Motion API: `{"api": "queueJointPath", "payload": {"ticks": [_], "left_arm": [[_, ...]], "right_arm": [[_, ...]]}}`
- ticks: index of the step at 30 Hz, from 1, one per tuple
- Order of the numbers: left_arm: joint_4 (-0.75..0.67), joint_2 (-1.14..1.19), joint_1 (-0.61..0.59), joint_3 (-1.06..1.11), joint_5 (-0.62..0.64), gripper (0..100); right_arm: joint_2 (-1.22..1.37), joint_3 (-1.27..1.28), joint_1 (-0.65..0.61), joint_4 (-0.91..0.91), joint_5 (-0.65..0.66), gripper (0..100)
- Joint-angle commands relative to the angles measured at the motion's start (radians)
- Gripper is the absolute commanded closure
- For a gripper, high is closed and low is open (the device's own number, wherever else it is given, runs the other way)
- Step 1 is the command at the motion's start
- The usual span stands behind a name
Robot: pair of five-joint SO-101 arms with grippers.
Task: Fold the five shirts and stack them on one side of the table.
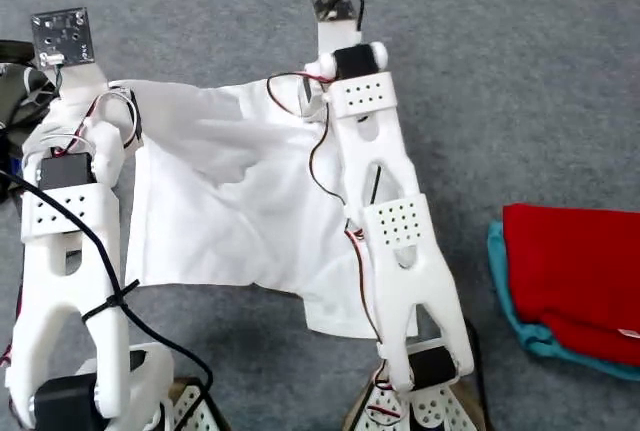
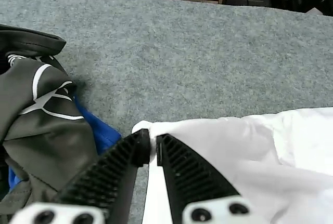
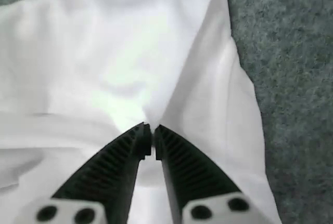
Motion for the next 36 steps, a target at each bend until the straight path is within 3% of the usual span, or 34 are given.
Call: {"api": "queueJointPath", "payload": {"ticks": [1, 17, 25, 29, 32, 34, 36], "left_arm": [[0.003, -0.042, 0.000, -0.005, 0.006, 98], [0.043, -0.042, 0.000, -0.009, 0.002, 98], [0.044, -0.042, -0.002, -0.015, 0.002, 98], [0.044, -0.042, -0.002, -0.015, 0.002, 98], [0.044, -0.044, 0.006, -0.015, 0.005, 98], [0.044, -0.044, 0.002, -0.015, 0.003, 98], [0.044, -0.044, -0.003, -0.017, 0.002, 98]], "right_arm": [[0.001, -0.005, -0.015, -0.017, 0.006, 99.0], [-0.165, -0.105, -0.013, 0.055, 0.003, 99.2], [-0.440, -0.105, -0.016, 0.057, 0.006, 99.2], [-0.524, -0.039, -0.013, 0.034, 0.011, 99.2], [-0.437, 0.200, -0.012, -0.044, 0.060, 99.3], [-0.516, 0.096, -0.022, 0.066, 0.058, 99.2], [-0.542, 0.090, -0.013, 0.044, 0.061, 99.1]]}}
